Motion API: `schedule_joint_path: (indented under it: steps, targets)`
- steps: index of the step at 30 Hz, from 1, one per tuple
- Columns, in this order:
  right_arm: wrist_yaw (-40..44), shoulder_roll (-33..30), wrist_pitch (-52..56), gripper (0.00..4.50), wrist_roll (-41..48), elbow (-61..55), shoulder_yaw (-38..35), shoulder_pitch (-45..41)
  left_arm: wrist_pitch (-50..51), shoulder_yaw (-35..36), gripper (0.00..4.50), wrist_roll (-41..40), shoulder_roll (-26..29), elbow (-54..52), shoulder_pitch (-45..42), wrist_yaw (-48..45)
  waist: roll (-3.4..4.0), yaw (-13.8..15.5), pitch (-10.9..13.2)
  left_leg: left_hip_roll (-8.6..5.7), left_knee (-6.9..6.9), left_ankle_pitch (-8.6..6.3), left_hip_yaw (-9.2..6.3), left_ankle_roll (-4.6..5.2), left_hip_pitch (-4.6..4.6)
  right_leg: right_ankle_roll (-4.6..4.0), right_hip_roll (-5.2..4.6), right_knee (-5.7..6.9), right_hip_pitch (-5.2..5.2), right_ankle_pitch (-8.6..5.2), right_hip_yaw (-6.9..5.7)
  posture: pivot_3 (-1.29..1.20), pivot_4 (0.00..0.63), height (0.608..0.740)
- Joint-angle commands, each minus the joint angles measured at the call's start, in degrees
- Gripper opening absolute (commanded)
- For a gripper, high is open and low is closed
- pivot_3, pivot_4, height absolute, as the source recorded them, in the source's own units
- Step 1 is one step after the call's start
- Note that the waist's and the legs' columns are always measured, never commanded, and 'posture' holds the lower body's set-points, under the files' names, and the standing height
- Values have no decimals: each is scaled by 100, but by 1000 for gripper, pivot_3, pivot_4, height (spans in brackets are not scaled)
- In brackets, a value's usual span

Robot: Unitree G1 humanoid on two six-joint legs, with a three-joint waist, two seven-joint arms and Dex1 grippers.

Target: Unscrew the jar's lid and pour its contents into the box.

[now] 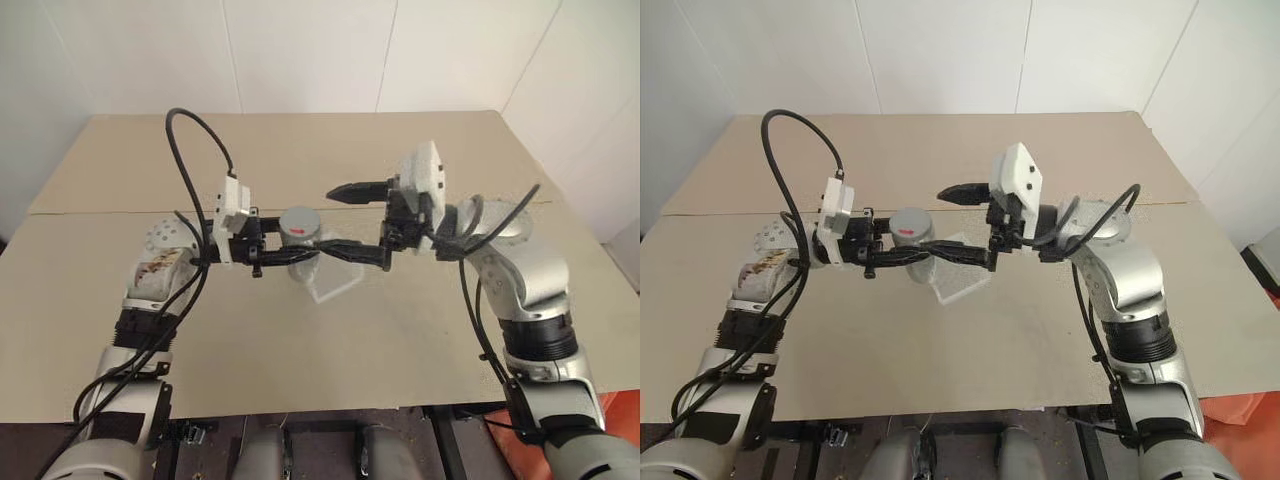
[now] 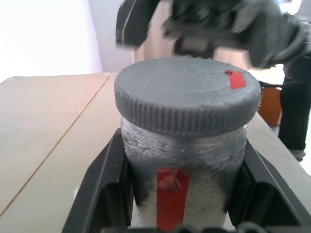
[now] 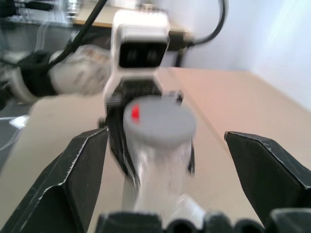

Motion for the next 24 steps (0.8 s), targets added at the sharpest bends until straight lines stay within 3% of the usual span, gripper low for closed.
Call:
schedule_joint_path:
  steps: [1,14,24]
  targets:
    - [-847,304,646,4474,91,-588,45,-276,-89,53,2017,18,-46,-20,-147,126,0,-18,0,0,0,0,0,0,1,0,0,3,0,0,1,0,150,740]
    - [-1552,669,682,4474,-580,215,561,-651,-101,75,2017,7,-37,-94,-179,71,0,-5,0,-3,0,-2,-1,3,-3,0,0,-9,1,0,0,0,150,740]
    - [-1486,96,566,4474,-627,330,128,-306,-49,159,2017,-64,69,-275,-42,70,0,-2,0,-3,-2,-2,-1,4,-4,1,0,-11,2,0,0,0,150,740]
